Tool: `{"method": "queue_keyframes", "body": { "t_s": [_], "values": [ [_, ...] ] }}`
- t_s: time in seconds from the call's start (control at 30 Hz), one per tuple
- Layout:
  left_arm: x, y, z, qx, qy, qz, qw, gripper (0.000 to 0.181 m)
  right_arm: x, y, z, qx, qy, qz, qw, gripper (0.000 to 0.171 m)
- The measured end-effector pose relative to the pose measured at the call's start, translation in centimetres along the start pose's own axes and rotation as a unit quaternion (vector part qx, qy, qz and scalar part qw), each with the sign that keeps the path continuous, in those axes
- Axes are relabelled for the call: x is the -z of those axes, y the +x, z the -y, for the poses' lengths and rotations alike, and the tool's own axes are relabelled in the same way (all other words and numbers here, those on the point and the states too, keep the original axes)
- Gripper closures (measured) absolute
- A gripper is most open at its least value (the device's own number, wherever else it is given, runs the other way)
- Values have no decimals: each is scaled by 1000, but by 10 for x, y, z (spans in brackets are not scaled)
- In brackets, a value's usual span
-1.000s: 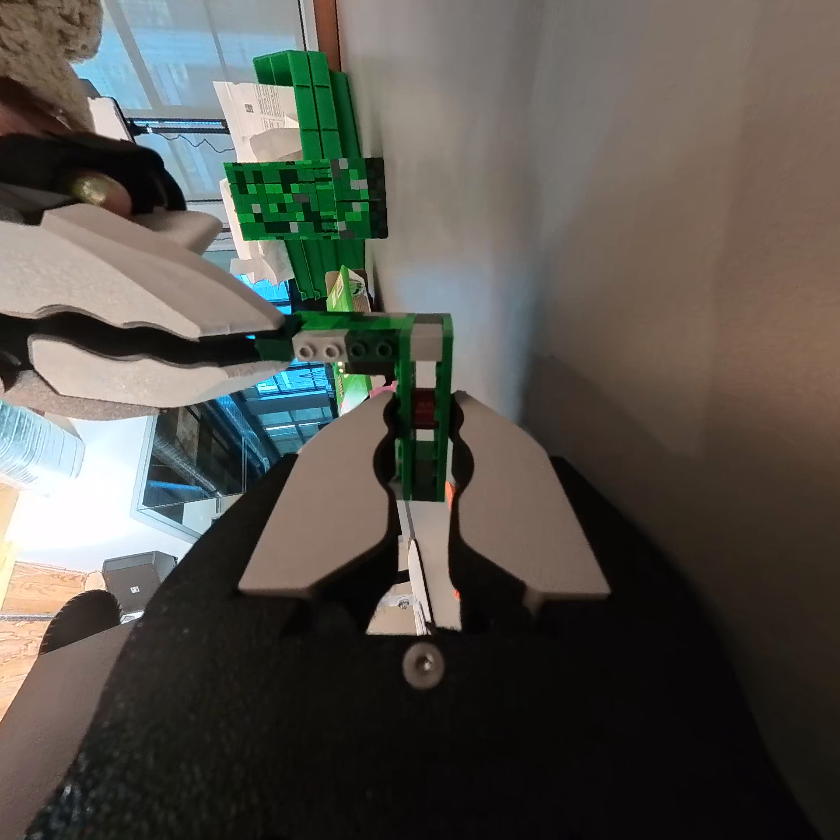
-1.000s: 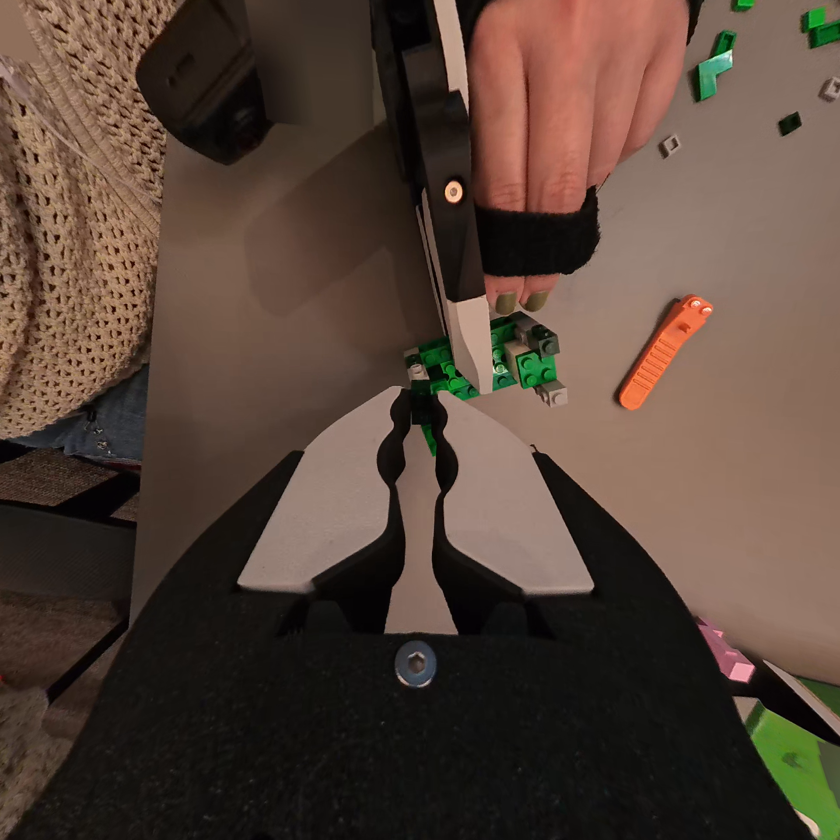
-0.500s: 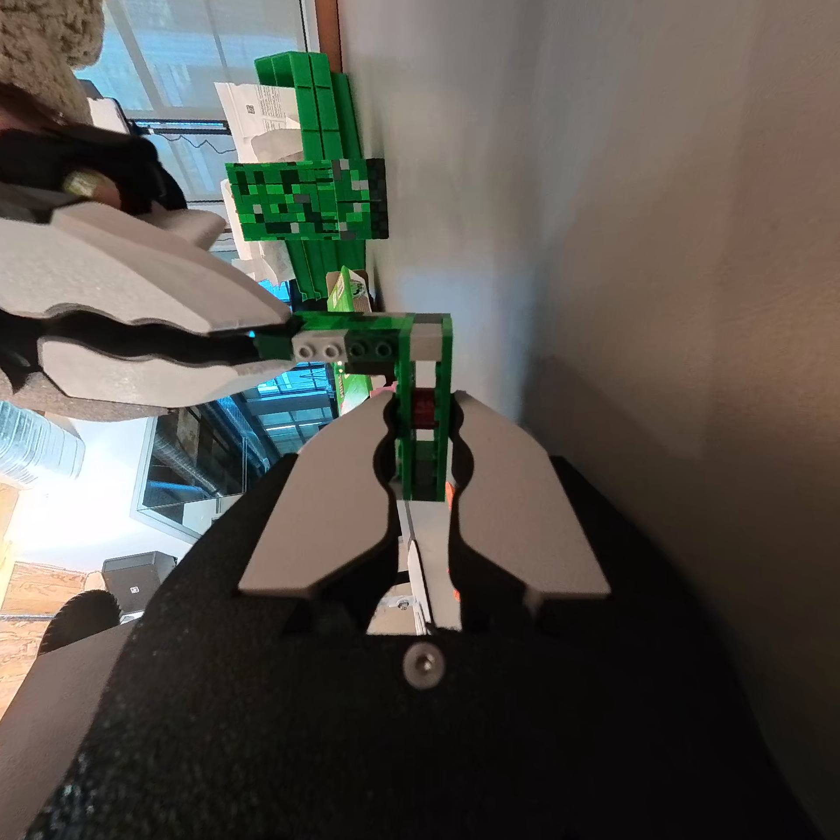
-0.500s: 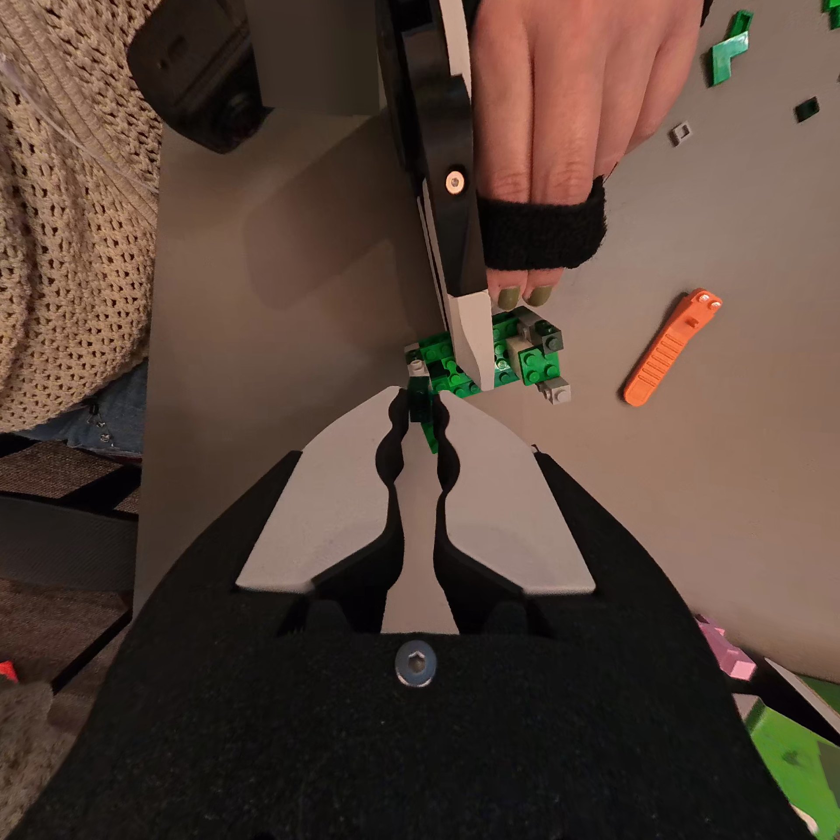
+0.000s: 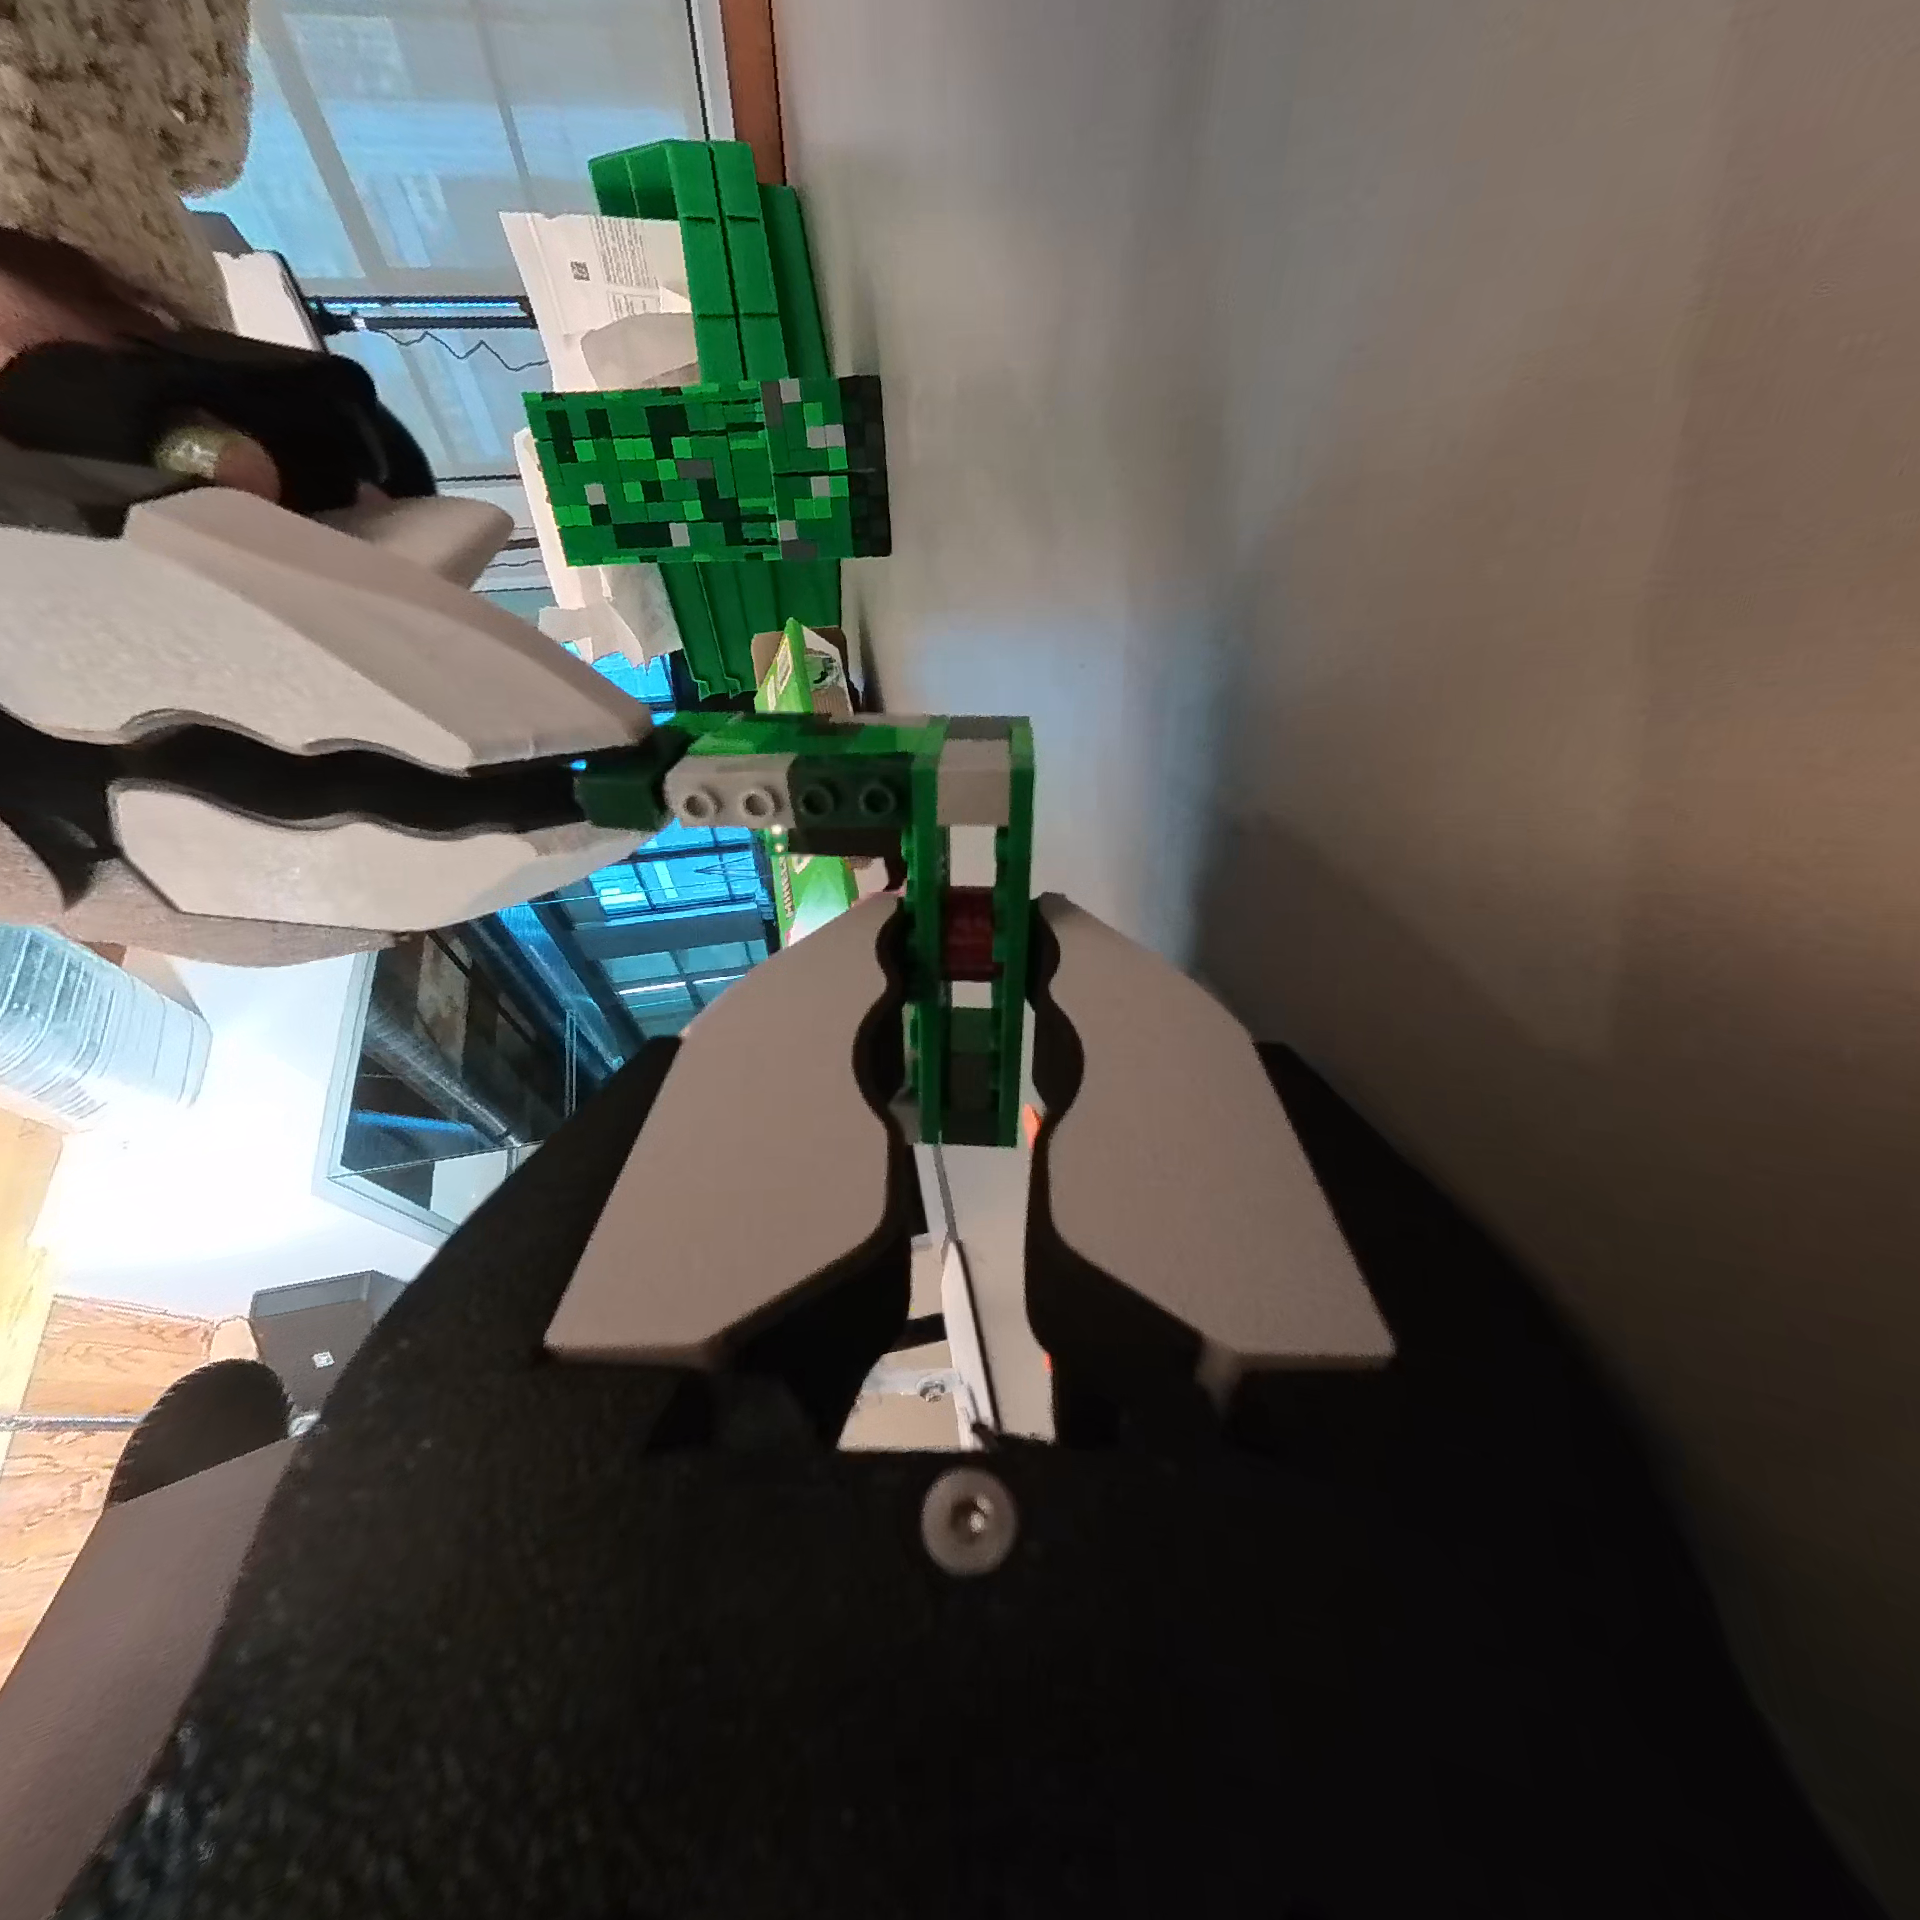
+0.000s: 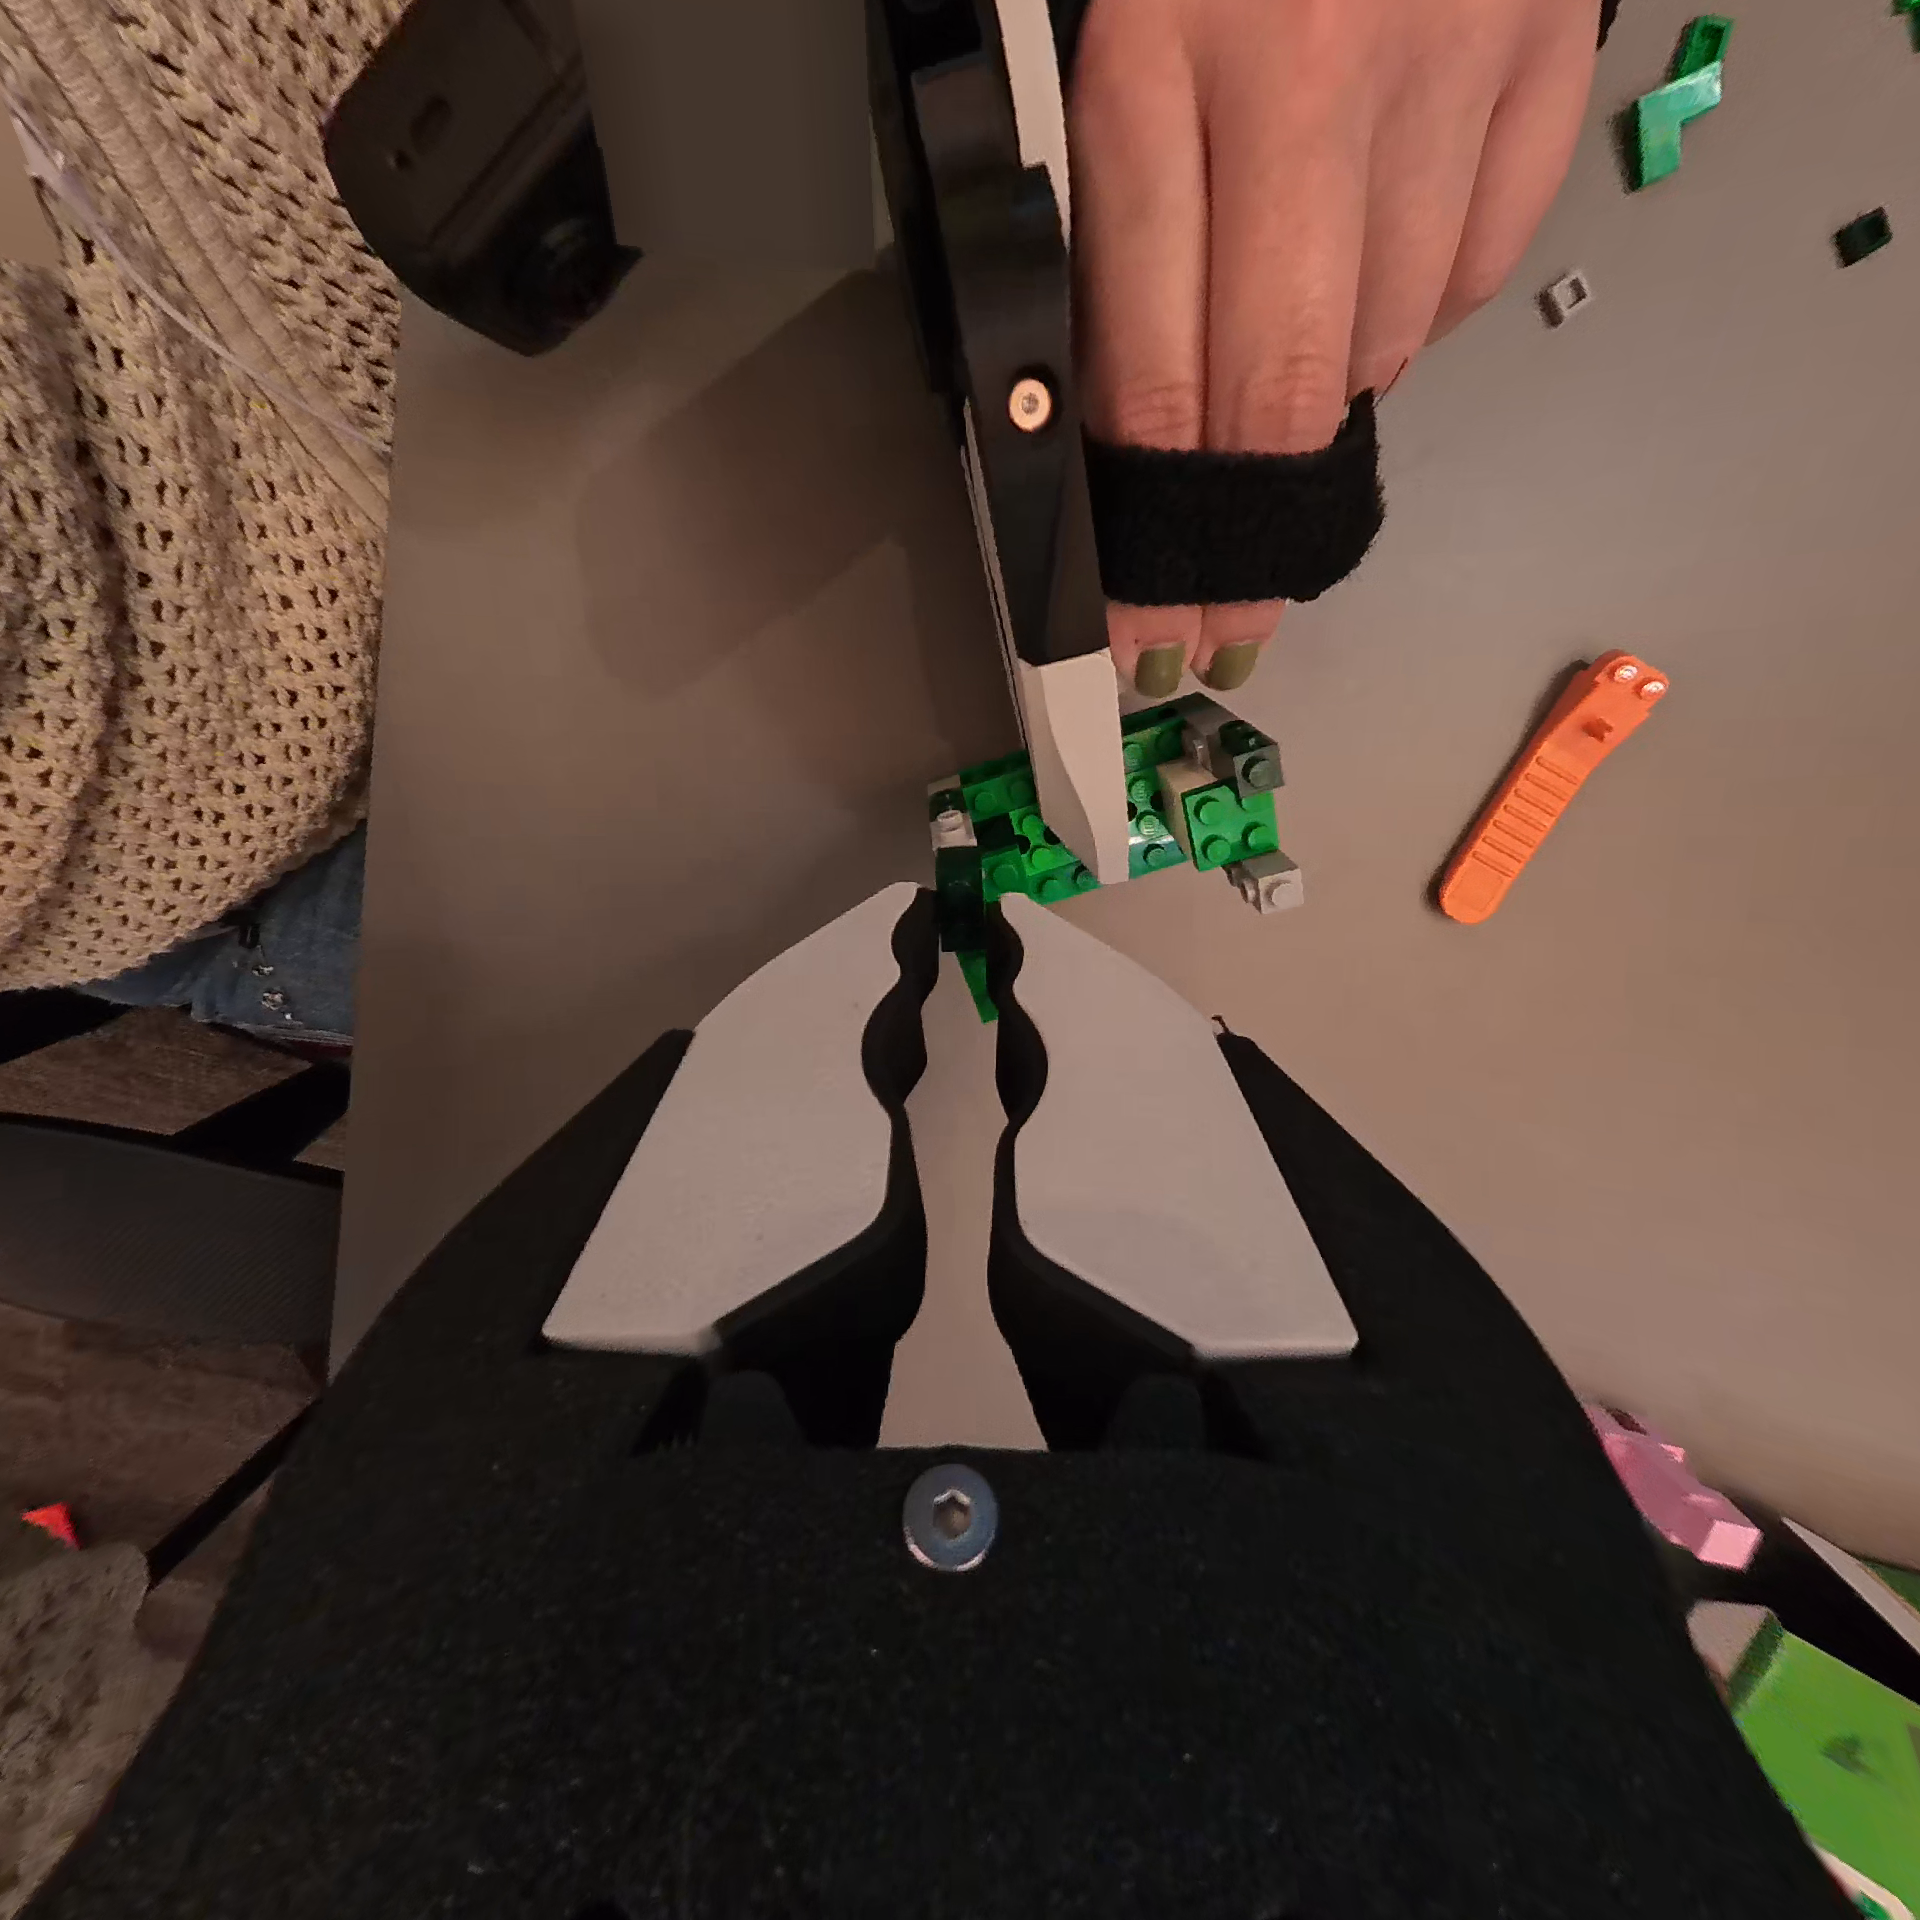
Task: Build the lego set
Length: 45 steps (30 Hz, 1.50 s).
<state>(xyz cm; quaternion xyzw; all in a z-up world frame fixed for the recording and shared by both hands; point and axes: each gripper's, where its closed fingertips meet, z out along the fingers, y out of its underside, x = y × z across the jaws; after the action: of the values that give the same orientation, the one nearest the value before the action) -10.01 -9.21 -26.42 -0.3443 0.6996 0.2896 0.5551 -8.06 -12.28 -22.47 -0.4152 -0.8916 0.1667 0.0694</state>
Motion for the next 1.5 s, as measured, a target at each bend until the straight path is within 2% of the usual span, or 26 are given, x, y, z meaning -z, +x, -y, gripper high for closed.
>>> {"method": "queue_keyframes", "body": {
  "t_s": [0.03, 0.47, 0.63, 0.8, 0.97, 1.5],
  "values": [
    [0, 0, 0, 3, 2, -4, 1000, 162, 0, 0, 0, -2, 1, 3, 1000, 163],
    [13, 17, 9, 17, 31, -133, 991, 162, -9, -4, 0, -18, 27, 25, 999, 163],
    [34, 18, 20, 60, 61, -234, 969, 162, -3, -9, 16, -41, 125, 33, 991, 164],
    [67, 6, 40, 137, 115, -319, 931, 162, 8, -32, 38, -104, 231, 120, 960, 163],
    [83, -11, 51, 152, 139, -322, 924, 162, 19, -42, 52, -101, 266, 148, 947, 163],
    [88, -16, 52, 122, 125, -307, 936, 162, 23, -49, 57, -58, 208, 144, 966, 163]
  ]
}}
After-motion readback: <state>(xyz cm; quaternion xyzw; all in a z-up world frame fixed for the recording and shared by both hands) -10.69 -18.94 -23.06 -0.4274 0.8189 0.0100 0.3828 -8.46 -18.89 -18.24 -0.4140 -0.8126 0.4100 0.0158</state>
